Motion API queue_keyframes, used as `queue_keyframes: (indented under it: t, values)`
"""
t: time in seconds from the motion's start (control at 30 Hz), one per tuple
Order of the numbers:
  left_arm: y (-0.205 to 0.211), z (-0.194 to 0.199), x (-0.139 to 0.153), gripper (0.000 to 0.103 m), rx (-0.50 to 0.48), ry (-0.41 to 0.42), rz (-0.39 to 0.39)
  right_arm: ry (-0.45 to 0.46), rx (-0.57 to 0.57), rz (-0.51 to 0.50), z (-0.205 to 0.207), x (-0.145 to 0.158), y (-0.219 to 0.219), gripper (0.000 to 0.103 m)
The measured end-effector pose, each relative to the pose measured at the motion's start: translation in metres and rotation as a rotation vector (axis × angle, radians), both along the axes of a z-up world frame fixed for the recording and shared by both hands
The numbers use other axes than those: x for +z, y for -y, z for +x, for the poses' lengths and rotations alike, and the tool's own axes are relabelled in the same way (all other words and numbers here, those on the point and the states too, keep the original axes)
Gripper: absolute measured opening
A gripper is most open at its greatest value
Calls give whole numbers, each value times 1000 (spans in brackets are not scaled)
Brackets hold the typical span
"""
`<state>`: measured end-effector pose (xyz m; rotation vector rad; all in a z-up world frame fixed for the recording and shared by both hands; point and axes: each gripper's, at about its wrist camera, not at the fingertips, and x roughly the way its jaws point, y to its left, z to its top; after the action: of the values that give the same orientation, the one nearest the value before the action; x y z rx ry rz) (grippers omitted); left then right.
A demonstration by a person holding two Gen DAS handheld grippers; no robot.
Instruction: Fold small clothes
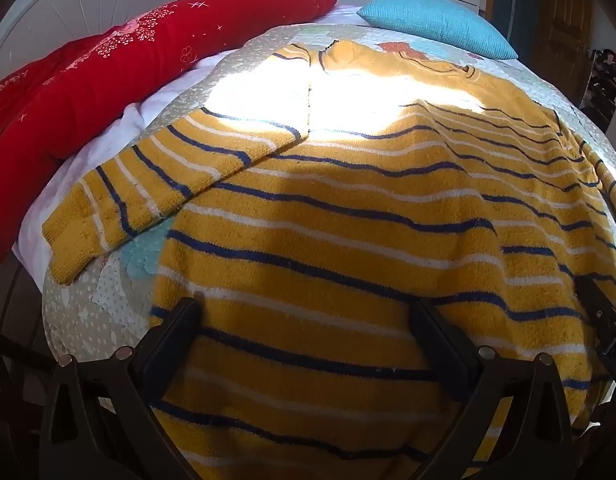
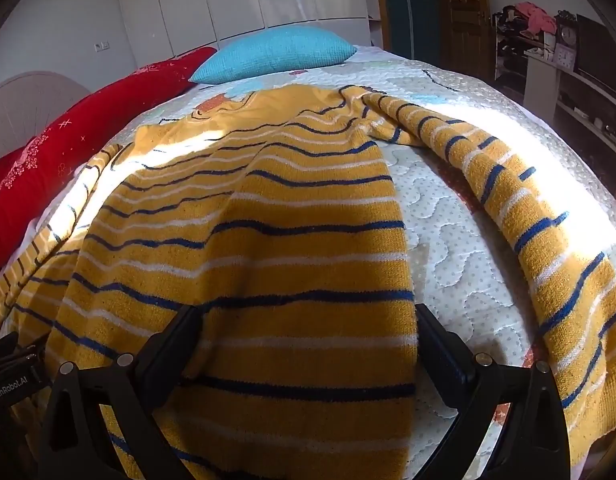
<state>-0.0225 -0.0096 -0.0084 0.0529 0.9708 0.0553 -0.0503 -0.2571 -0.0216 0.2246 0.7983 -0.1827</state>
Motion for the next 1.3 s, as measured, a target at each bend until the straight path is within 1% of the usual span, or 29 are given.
queue_keyframes:
  t: [0.07, 0.33, 0.37, 0.43, 0.53, 0.97, 1.3]
  values:
    - [0, 0, 0, 103, -1, 1, 3, -19, 2, -38, 2, 0, -5, 103]
    - [-1, 2, 0, 103, -2, -16, 0, -14, -12, -34, -6, -1, -9, 103]
    - [-1, 2, 0, 103, -2, -17, -1, -14, 0, -40, 3, 0, -4, 103]
    - [-1, 2, 0, 103, -2, -17, -1, -17, 8, -42, 3, -1, -4, 103]
    - [-2, 1, -1, 103, -3, -15, 0, -12, 12, -34, 2, -1, -3, 103]
    - [-2, -2, -2, 103, -11, -2, -3, 19, 14, -63, 0, -3, -6, 103]
    - [-2, -3, -1, 103, -10, 3, 0, 32, 15, -49, -2, -3, -6, 103]
